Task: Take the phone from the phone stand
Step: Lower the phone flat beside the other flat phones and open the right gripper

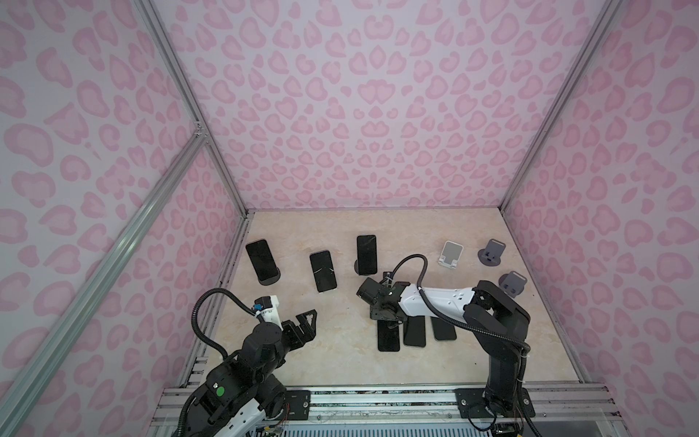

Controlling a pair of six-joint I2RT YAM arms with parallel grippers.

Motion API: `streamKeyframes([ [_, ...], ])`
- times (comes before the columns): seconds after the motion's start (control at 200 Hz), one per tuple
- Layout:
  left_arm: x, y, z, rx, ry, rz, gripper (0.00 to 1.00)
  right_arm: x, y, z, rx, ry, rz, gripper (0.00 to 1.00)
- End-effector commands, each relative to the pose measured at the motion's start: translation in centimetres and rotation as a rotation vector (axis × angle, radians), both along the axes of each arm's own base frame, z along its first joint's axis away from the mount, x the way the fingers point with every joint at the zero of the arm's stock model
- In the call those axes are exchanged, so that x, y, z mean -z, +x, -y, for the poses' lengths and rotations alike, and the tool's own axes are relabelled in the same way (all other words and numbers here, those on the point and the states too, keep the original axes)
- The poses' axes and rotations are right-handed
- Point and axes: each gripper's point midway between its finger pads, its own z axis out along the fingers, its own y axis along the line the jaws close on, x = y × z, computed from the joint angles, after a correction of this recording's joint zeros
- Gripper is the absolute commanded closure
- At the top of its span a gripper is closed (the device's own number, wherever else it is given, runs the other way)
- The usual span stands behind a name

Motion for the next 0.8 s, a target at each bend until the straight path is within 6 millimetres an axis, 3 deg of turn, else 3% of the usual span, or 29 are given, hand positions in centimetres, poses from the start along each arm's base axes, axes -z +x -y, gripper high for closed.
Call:
streamKeyframes([
  [0.0,-0.1,0.2,-0.4,-0.034,-0.006,-0.003,0.02,1.1,-0.4,0.7,0.007,-0.032,-0.014,0.26],
  [0.21,0.0,0.0,-0.4,-0.053,-0.047,-0.019,0.00,1.6,-0.7,0.4,-0.018,-0.024,-0.027,0.21],
  [0.475,-1.7,-0.3,-1.8,-0.103,-0.039,0.006,0.00,1.3,-0.9,-0.4,-0.066,0.032,-0.021,0.19],
  [0.68,-3.7,-0.2,-2.3,-0.121,-0.030,0.028,0.00,-4.1,0.2,-2.3,-0.151,0.115,0.059,0.15],
  [0.795,-4.9,0.1,-2.2,-0.126,-0.022,0.023,0.00,-7.9,0.2,-2.0,-0.194,0.145,0.124,0.12],
])
